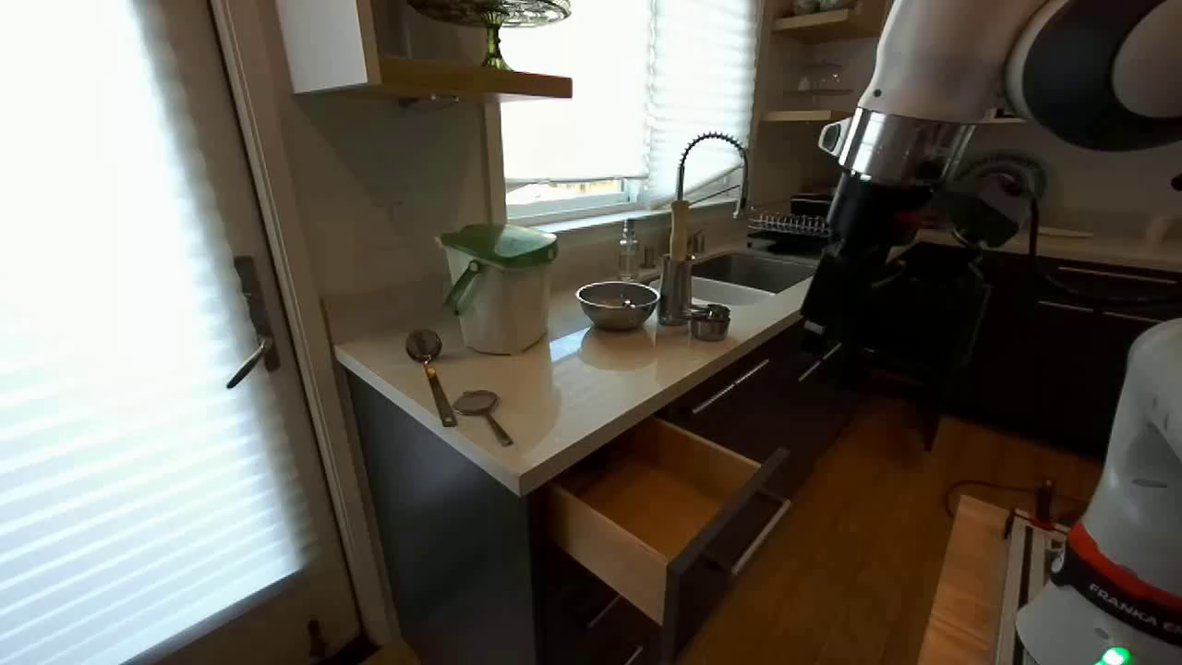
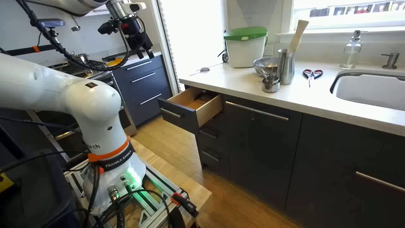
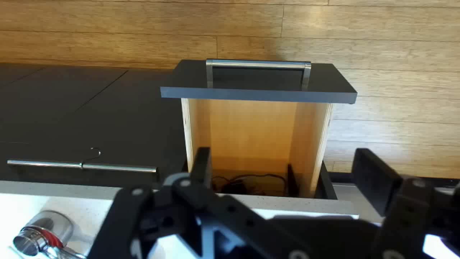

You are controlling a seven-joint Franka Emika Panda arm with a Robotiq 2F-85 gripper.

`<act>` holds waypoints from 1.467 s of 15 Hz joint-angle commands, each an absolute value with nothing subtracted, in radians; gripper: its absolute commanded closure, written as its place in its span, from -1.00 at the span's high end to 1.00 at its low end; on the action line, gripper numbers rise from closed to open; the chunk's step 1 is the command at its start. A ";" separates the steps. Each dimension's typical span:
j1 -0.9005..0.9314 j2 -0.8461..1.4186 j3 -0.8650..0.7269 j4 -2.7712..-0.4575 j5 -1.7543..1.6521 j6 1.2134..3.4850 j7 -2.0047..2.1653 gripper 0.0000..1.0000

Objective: Put the metal pots into the drawer

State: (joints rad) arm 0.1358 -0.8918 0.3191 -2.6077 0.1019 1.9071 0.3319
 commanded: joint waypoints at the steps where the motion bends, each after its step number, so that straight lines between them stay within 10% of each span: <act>1: 0.140 -0.890 0.316 -2.606 0.098 1.905 0.334 1.00; 22: 0.048 -0.671 0.091 -2.451 -0.053 1.875 0.013 1.00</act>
State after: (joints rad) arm 0.0658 -0.7942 0.1715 -2.5374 0.0032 1.9202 0.1423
